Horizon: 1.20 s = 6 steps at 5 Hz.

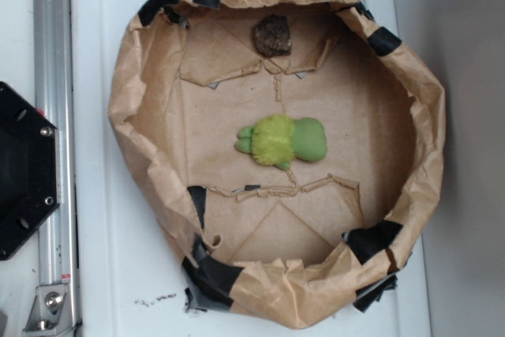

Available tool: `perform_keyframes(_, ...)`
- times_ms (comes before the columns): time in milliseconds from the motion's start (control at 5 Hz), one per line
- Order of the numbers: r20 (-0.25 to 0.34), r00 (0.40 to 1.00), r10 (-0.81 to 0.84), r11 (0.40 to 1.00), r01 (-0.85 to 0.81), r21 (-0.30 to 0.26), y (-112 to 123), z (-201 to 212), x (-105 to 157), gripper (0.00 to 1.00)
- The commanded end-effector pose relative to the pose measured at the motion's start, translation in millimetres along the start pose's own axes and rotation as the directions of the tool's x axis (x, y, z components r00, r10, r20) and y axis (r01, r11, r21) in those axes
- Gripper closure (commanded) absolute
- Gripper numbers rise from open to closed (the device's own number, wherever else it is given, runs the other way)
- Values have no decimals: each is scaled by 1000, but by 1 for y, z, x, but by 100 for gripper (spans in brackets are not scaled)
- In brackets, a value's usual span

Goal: Grab the rock.

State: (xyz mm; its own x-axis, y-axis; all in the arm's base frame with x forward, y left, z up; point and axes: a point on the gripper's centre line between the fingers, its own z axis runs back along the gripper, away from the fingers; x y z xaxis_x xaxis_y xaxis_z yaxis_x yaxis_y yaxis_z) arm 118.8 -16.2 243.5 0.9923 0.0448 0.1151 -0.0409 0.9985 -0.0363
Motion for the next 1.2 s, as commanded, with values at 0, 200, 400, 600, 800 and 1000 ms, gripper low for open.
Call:
perform_keyframes(0,0,1000,0,1000,0,0,0,0,0,0)
perform_keyframes(200,5,965,-261,961,259,99,11,-38,46,0)
perform_keyframes(400,-29,939,-344,927,344,149,20,-76,93,0)
perform_keyframes(600,-65,896,-438,865,441,240,30,-113,121,0)
perform_keyframes(800,-122,848,-515,815,529,235,48,-149,140,0)
perform_keyframes(1000,-136,797,-589,770,604,204,54,-165,138,0)
